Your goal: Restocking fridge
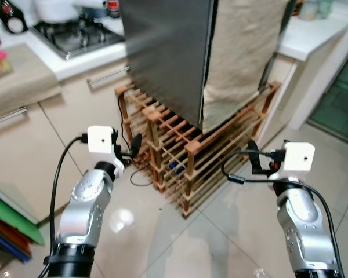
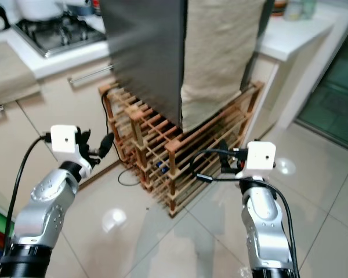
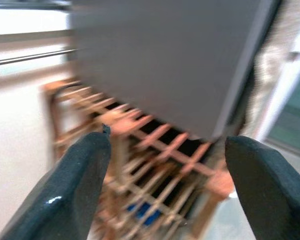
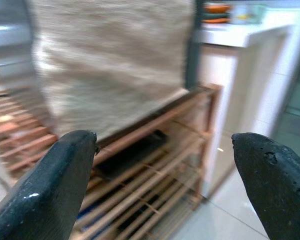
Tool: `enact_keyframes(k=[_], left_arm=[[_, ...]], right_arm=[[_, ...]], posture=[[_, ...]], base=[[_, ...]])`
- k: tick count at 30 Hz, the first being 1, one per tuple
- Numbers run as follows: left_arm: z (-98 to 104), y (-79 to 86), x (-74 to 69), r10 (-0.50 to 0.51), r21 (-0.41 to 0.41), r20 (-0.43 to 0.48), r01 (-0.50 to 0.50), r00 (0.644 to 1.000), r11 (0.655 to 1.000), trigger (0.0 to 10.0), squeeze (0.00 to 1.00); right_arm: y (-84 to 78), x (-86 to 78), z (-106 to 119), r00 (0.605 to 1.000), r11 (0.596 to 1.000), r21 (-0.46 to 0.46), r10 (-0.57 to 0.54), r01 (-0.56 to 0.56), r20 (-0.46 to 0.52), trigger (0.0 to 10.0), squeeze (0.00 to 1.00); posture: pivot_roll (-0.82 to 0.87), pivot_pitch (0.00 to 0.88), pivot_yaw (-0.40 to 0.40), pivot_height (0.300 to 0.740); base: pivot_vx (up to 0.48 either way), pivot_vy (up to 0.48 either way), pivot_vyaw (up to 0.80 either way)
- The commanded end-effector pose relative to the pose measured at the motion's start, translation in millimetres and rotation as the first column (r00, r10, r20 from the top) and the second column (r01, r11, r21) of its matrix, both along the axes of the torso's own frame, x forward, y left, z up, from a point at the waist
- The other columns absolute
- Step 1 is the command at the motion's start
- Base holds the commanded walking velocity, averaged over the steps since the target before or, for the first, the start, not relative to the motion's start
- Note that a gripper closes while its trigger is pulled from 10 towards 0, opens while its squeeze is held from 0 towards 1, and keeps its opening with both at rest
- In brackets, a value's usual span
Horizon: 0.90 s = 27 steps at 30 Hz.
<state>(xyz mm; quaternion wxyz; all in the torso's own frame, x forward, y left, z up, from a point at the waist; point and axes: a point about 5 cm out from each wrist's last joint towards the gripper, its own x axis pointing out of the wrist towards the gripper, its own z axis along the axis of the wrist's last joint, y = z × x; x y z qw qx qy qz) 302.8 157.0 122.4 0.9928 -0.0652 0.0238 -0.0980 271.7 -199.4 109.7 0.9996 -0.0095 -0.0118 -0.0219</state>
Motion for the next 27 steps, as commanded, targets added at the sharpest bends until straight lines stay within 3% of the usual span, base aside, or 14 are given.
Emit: enact_keyframes(k=[1, 6, 20, 21, 25, 27], left_arm=[[2.3, -0.4, 2.1, 0.016, -0.006, 0.004, -0.016, 1.0, 1.0, 10.0, 1.0], [5.3, 14.3, 4.9, 0.14, -0.082, 0.022, -0.138, 0.99, 0.987, 10.0, 1.0], [13.7, 4.2, 10.3, 0.082, -0.078, 0.072, -0.077, 0.994, 0.994, 10.0, 1.0], [14.8, 3.7, 11.0, 0.077, -0.054, 0.079, -0.073, 0.994, 0.996, 10.0, 0.0], [18.0, 4.2, 11.9, 0.078, -0.01, 0.111, -0.077, 0.991, 0.997, 10.0, 0.0], [28.2, 0.5, 10.8, 0.034, -0.006, 0.163, -0.033, 0.986, 0.999, 10.0, 0.0]], right_arm=[[-4.0, 0.2, 0.5, 1.0, 1.0, -0.009, -0.018, 0.018, 0.002, 10.0, 0.0], [-0.7, 2.3, -1.0, 1.0, 1.0, -0.006, -0.01, 0.01, -0.001, 10.0, 0.0], [-0.1, 11.2, 1.4, 1.0, 1.0, -0.021, 0.022, -0.022, 0.002, 10.0, 0.0], [-0.1, 11.8, 0.9, 1.0, 1.0, -0.022, 0.021, -0.021, 0.001, 10.0, 0.0], [0.8, 13.1, -0.7, 1.0, 0.999, -0.029, 0.022, -0.022, -0.004, 10.0, 0.0], [7.3, 13.7, 1.3, 0.999, 0.999, -0.02, 0.038, -0.038, 0.014, 10.0, 0.0]], posture=[[-0.08, 0.0, 0.061, 0.74], [-0.08, 0.0, 0.049, 0.74], [-0.07, 0.0, 0.026, 0.74], [-0.07, 0.0, 0.029, 0.74], [-0.07, 0.0, 0.031, 0.74], [-0.07, 0.0, 0.034, 0.74]], base=[[0.0, 0.0, -0.8], [0.0, 0.0, -0.8], [0.0, 0.0, -0.79], [0.0, 0.0, -0.77], [0.0, 0.0, -0.77], [0.48, 0.0, -0.33]])
